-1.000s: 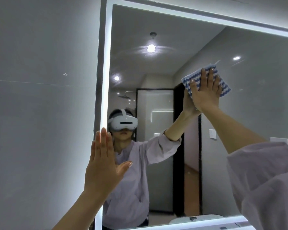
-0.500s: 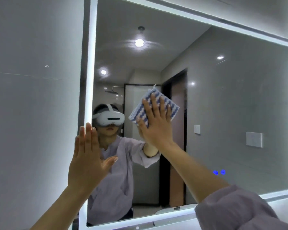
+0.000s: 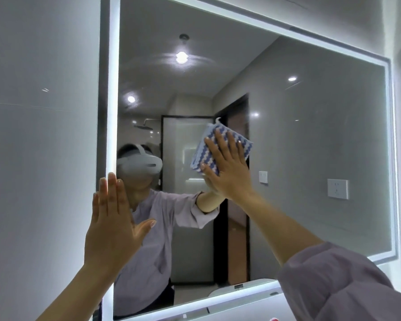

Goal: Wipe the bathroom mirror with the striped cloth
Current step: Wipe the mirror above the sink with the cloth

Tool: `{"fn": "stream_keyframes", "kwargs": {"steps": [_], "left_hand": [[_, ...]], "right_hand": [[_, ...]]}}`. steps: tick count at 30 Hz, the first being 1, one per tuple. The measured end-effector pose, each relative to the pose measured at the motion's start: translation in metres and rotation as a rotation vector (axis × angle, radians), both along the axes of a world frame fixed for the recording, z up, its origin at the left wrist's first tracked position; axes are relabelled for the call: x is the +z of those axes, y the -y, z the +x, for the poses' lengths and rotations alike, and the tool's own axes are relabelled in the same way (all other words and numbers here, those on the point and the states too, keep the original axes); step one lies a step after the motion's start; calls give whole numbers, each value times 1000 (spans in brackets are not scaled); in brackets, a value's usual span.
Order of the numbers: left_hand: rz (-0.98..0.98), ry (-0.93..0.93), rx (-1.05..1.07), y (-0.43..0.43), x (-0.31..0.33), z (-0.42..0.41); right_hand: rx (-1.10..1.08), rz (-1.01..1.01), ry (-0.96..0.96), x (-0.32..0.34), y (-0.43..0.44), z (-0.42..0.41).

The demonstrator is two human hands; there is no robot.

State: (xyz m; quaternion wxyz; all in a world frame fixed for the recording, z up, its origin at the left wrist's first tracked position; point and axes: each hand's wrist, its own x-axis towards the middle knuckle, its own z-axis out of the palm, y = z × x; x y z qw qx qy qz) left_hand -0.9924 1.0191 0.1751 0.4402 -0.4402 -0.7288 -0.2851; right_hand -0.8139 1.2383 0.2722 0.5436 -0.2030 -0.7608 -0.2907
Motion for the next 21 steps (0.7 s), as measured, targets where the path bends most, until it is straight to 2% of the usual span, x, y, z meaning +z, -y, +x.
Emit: {"fn": "stream_keyframes", "kwargs": {"steps": [9, 21], "left_hand": [[-6, -11, 15, -2, -2, -3], [-38, -65, 79, 5, -1, 1]], "right_hand": [[-64, -214, -175, 3, -43, 53], [-82, -364, -191, -6, -87, 111]]}}
